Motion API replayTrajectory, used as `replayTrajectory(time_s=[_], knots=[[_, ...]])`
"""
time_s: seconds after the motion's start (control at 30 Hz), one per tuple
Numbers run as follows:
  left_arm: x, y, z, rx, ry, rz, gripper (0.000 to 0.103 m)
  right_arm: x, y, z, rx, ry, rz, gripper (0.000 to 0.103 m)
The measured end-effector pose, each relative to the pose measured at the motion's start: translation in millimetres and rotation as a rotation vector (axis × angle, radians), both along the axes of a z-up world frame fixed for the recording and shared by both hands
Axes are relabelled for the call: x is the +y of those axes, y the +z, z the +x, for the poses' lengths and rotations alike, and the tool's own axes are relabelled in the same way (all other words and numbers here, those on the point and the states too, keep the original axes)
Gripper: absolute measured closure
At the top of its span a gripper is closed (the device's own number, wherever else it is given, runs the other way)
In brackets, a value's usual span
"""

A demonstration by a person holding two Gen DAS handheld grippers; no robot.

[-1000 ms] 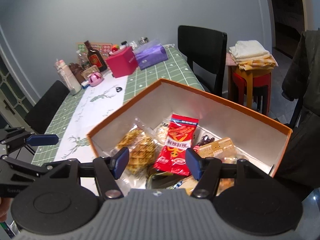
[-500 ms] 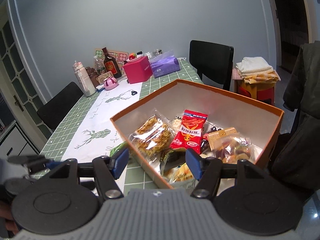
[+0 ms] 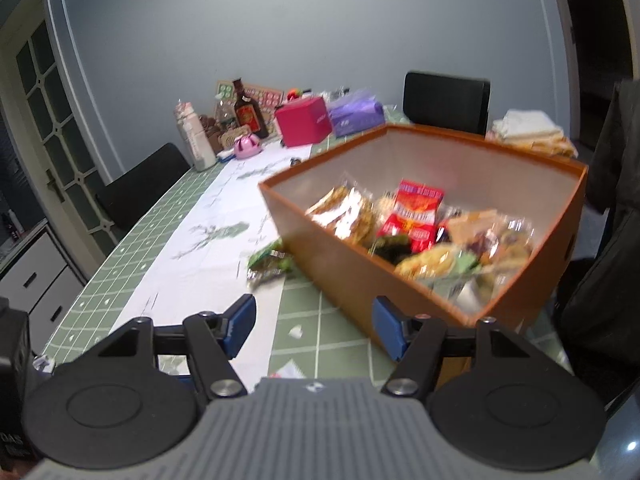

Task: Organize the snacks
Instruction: 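Move both open tools down toward the white strip packet and green raisin bag, then grasp the white strip packet with the left tool while the right tool grasps the green raisin bag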

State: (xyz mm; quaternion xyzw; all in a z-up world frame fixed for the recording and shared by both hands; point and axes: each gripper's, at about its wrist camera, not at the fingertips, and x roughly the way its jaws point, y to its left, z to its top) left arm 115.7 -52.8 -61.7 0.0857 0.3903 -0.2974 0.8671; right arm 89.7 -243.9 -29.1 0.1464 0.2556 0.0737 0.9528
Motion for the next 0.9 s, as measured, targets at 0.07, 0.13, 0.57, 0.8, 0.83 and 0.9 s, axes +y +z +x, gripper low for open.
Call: replayTrajectory(time_s=[0.07, 0.13, 0.57, 0.8, 0.83, 0.9], knots=[[-0.2, -5.7, -5.1, -0.004, -0.004, 0.008, 0.013, 0.0, -6.1, -2.1, 0.007, -0.003, 0.009, 0.039], [-0.8, -10.5, -8.0, -0.009, -0.006, 0.02, 0.013, -0.8, -11.6, -3.7, 0.016, -0.008, 0.024, 0.039], [-5.1, -15.6, -26.0, -0.095, -0.053, 0.042, 0.038, 12.2, -46.1, 3.5, 0.08, 0.01, 0.023, 0.039], [33.8, -15.5, -29.9, -0.094, 0.067, 0.034, 0.038, 33.2, -47.1, 24.6, 0.099, 0.056, -0.036, 0.039], [44.6, -14.5, -29.0, -0.094, 0.098, 0.035, 0.038, 37.5, -46.0, 29.6, 0.099, 0.063, -0.049, 0.039], [64.9, -13.0, -26.1, -0.09, 0.158, 0.037, 0.038, 47.5, -42.3, 42.1, 0.093, 0.078, -0.081, 0.039]])
